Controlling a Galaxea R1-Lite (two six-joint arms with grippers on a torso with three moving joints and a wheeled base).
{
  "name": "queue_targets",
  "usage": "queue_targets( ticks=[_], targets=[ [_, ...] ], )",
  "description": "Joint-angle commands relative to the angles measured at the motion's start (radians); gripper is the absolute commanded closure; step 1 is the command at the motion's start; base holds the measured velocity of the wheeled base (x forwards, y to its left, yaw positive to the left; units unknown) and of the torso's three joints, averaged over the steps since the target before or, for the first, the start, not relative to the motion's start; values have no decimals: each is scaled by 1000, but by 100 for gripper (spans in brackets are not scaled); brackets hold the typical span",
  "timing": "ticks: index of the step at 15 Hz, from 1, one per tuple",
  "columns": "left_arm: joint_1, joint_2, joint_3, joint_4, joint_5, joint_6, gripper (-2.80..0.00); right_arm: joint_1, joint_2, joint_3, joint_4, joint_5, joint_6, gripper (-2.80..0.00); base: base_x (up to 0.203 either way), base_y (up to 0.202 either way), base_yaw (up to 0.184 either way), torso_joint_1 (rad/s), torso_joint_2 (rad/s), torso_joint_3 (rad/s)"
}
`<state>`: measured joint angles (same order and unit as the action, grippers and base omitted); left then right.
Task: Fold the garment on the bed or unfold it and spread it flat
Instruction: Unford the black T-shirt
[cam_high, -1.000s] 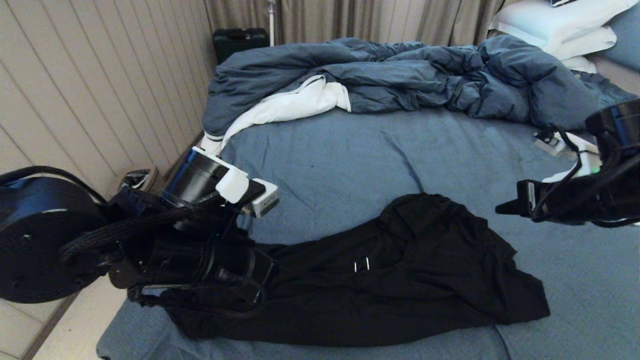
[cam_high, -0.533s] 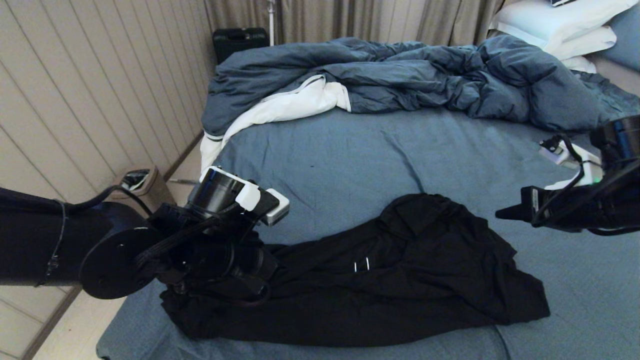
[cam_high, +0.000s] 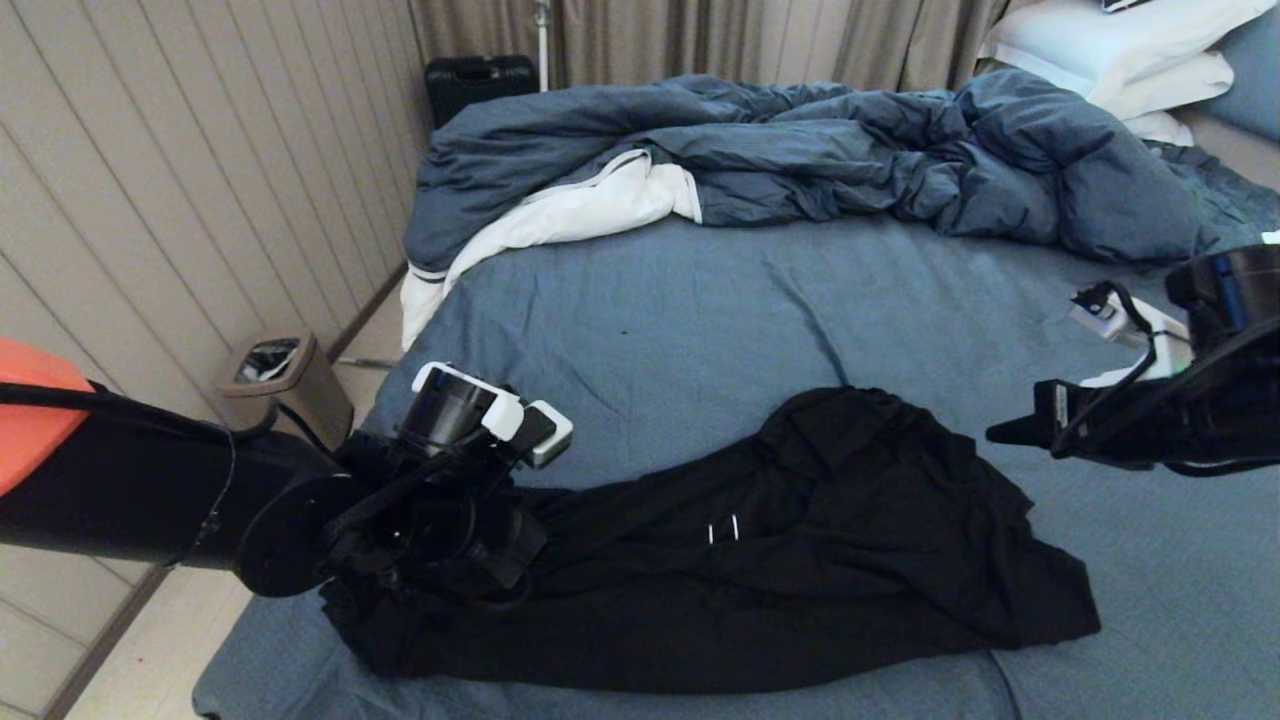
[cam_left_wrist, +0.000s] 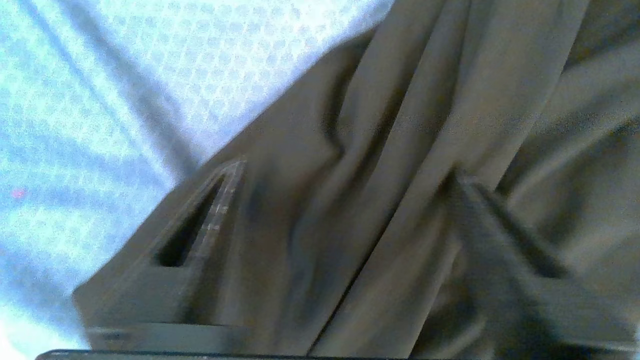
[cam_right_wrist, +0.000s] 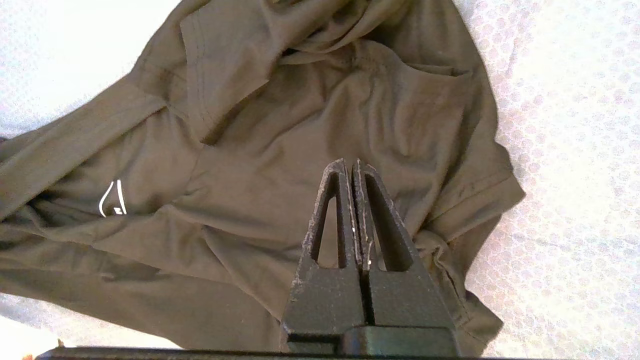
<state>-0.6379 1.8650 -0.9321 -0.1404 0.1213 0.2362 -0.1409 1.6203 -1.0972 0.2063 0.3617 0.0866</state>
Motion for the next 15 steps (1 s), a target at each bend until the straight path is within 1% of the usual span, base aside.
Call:
queue_targets(
  ticks=[1,7,10,11,13,15],
  targets=[
    [0,14,7,-11,0,0,0,0,12,-1,1,2,1,0,0,0,0,0,0,0],
    [8,-2,-2,-21,2,-4,0,-2,33,-4,-2,0,2,0,0,0,0,0,0,0],
    [36,-7,-40,-54,4,12,0,0,35,-1,-2,0,1,0,0,0,0,0,0,0],
    [57,7,-62,-80,1,22,0,0,35,0,-4,0,2,0,0,0,0,0,0,0],
    [99,53,-92,-127,-6,75,0,0,35,5,-4,0,1,0,0,0,0,0,0,0],
    [150,118,-112,-177,-33,135,0,0,35,8,-4,0,1,0,0,0,0,0,0,0]
  ],
)
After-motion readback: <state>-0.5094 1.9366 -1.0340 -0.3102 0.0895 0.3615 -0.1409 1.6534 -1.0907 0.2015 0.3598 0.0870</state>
